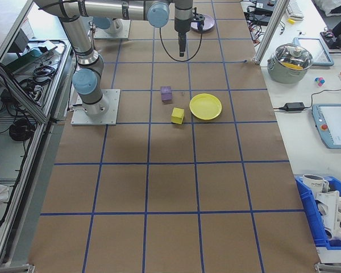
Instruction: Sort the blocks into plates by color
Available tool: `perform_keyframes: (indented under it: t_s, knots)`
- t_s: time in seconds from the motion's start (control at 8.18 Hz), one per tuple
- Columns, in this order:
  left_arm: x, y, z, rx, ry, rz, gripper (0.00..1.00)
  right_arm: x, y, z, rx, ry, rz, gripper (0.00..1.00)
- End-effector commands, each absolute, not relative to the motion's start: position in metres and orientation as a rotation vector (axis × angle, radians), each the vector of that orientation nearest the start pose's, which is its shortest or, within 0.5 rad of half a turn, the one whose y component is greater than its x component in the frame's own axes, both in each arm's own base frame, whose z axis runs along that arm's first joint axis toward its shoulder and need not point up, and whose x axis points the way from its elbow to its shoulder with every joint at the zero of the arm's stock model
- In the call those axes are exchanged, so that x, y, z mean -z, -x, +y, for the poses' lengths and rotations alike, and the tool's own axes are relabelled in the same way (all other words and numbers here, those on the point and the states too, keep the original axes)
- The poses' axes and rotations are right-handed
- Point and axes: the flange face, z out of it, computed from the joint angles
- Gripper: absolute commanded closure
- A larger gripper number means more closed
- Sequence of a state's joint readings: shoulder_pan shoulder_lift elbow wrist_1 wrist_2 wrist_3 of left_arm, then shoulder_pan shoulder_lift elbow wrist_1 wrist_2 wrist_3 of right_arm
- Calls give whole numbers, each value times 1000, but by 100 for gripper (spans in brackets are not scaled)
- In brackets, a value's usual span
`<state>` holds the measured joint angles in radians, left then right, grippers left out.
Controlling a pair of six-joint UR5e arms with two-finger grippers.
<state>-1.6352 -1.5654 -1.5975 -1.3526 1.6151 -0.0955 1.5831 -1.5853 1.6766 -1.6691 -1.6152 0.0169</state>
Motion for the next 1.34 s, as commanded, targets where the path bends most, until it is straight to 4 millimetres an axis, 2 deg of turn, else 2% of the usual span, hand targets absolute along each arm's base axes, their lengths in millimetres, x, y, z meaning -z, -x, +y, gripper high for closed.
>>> perform_keyframes:
  t_s: [0.0,0.37,0.49,0.61,1.22]
  knots:
    - [-496,161,-506,345,38,3094,0,-452,-135,-483,6,-7,3188,0]
    - [-484,162,-520,333,38,3095,0,-453,-135,-483,8,-10,3186,0]
    - [-484,162,-529,384,25,3090,0,-451,-135,-483,1,-7,3188,0]
    - [-480,162,-525,370,-12,3084,0,-453,-135,-483,8,-10,3186,0]
    - [-479,162,-527,377,-17,3086,0,-449,-135,-485,-4,-7,3188,0]
